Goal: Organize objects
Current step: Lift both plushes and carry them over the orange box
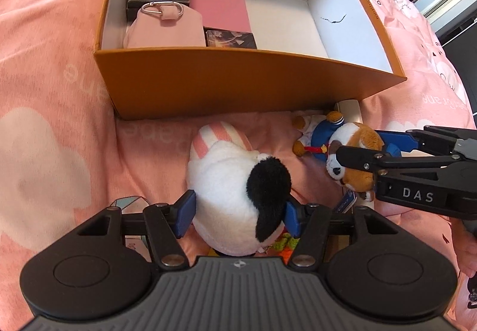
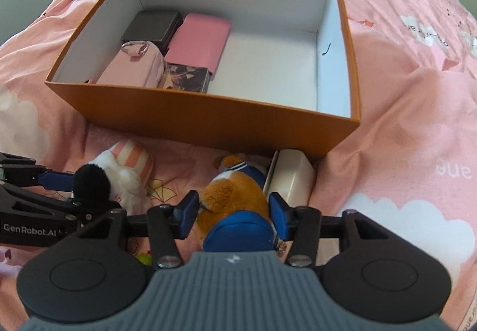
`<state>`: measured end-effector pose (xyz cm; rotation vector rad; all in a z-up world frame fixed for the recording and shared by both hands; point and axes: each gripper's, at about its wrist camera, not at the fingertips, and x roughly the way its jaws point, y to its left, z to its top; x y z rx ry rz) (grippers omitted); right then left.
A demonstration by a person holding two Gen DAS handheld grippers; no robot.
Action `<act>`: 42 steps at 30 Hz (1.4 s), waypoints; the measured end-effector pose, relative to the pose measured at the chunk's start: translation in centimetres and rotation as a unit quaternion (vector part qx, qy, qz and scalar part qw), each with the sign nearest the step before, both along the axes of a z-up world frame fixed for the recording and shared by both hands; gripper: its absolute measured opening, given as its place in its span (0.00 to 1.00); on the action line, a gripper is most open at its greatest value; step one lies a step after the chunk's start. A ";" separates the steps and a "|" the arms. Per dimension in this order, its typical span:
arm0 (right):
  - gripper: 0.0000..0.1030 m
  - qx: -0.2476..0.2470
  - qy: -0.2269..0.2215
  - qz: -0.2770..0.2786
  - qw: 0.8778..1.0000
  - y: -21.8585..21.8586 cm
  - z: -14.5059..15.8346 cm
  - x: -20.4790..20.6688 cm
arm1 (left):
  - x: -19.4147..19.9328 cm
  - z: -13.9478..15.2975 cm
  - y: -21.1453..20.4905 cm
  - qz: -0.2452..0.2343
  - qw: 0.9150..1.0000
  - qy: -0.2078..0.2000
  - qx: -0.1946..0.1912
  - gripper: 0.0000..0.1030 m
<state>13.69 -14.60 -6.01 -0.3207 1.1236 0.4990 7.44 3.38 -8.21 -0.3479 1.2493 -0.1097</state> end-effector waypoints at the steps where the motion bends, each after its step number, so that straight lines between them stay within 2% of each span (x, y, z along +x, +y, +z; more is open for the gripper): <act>1: 0.52 -0.007 0.001 0.005 1.000 0.2 -0.1 0.1 | 0.0 0.0 -0.1 0.000 1.000 0.001 0.000 0.67; 5: 0.50 -0.020 0.002 0.030 0.999 0.5 -0.2 -0.4 | 0.0 0.1 -0.2 -0.001 1.000 0.002 0.002 0.66; 11: 0.46 -0.018 -0.014 0.034 0.999 0.3 0.4 -1.2 | -0.4 1.0 -0.8 -0.017 1.000 -0.013 0.012 0.63; 14: 0.45 -0.011 -0.023 0.040 0.999 0.3 1.2 -1.8 | -0.7 1.9 -1.0 -0.028 0.999 -0.025 0.004 0.63; 23: 0.45 0.027 -0.056 0.036 0.997 -0.5 5.0 -2.9 | -1.7 5.7 -1.7 -0.048 0.995 -0.075 -0.032 0.63; 33: 0.45 0.093 -0.079 0.019 0.992 -2.6 9.8 -3.4 | -1.6 10.1 -1.8 -0.055 0.987 -0.137 -0.069 0.63; 38: 0.45 0.107 -0.124 0.016 0.986 -2.7 12.1 -3.2 | -0.4 12.1 -1.7 -0.049 0.982 -0.171 -0.069 0.63; 42: 0.45 0.128 -0.152 0.002 0.980 -2.9 13.5 -2.0 | 1.3 13.0 -1.5 -0.027 0.977 -0.199 -0.070 0.63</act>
